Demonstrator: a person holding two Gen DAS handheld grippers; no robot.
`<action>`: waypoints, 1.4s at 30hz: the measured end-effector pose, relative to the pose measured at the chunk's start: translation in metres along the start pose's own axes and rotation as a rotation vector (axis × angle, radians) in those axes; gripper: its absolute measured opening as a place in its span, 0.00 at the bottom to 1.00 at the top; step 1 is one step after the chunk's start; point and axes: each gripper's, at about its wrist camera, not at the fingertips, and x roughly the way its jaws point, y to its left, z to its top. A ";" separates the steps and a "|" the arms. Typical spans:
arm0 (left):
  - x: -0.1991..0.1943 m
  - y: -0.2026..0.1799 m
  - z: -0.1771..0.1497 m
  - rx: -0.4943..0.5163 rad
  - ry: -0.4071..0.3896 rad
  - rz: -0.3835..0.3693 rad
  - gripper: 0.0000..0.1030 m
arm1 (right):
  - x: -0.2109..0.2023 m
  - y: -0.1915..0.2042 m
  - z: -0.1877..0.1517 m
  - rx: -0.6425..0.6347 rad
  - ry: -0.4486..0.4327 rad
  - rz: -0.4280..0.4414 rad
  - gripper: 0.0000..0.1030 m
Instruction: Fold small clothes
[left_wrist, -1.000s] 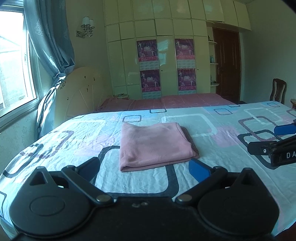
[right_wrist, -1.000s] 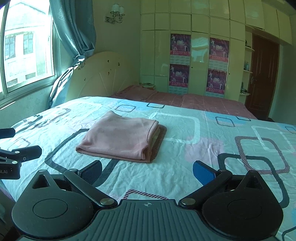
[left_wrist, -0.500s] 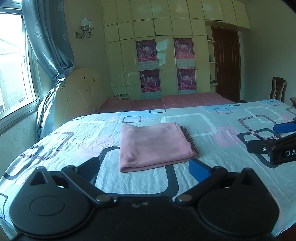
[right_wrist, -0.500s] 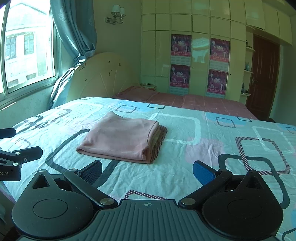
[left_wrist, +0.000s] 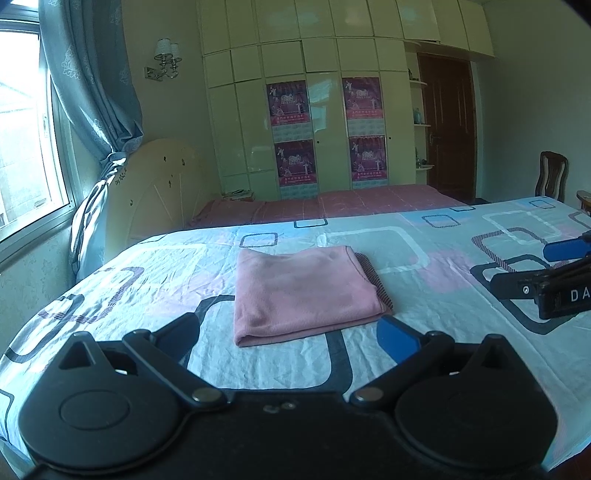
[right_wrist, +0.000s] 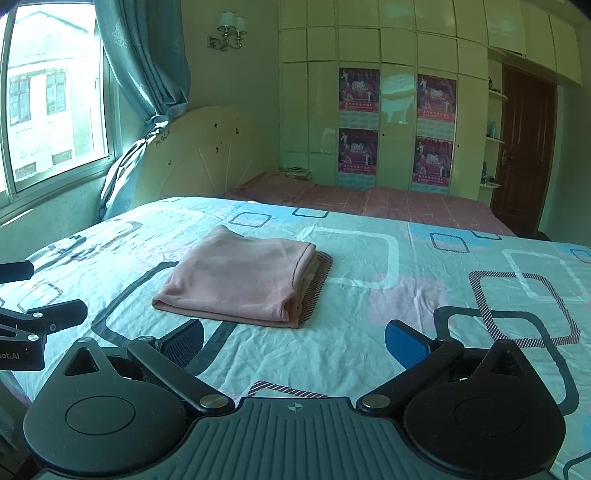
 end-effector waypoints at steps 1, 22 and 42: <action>0.000 0.000 0.000 -0.001 -0.001 0.000 0.99 | 0.000 0.000 0.000 0.000 0.001 0.000 1.00; 0.000 0.006 0.002 -0.020 -0.009 0.007 0.99 | 0.003 0.004 0.000 -0.023 0.007 0.009 1.00; -0.001 0.008 0.001 -0.029 -0.010 0.015 0.99 | 0.003 0.002 -0.001 -0.023 0.010 0.009 1.00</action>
